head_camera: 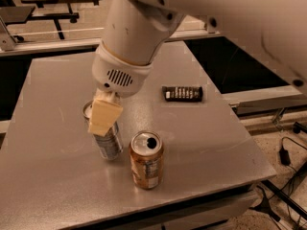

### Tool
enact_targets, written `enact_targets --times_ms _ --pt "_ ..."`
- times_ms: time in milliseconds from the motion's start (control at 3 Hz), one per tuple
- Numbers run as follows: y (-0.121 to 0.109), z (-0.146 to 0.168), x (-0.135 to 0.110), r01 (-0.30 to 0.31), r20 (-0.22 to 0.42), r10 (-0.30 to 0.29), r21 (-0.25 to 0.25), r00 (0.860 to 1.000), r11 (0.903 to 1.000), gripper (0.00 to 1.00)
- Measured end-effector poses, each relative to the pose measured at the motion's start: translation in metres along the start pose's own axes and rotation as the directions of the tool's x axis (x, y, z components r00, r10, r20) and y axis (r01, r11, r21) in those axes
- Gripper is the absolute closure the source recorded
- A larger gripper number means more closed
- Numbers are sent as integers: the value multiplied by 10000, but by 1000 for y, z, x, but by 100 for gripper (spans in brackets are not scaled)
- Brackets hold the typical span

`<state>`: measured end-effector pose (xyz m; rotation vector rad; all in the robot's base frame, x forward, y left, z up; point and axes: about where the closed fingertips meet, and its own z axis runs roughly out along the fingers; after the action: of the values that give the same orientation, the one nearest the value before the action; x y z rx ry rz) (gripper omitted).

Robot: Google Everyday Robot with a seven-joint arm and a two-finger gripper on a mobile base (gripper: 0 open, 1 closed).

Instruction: Move redbull can near orange can

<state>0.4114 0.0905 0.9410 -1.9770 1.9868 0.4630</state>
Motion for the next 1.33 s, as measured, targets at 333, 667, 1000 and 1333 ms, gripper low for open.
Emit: enact_targets --times_ms 333,667,1000,1333 --pt "2 8 6 -166 -291 172 188 9994 9997 84" --pt "2 13 15 -441 -492 455 280 9978 9986 59" --pt "1 15 21 -711 -472 727 353 9962 9968 29" --pt "0 14 23 -837 -427 854 412 9954 9956 6"
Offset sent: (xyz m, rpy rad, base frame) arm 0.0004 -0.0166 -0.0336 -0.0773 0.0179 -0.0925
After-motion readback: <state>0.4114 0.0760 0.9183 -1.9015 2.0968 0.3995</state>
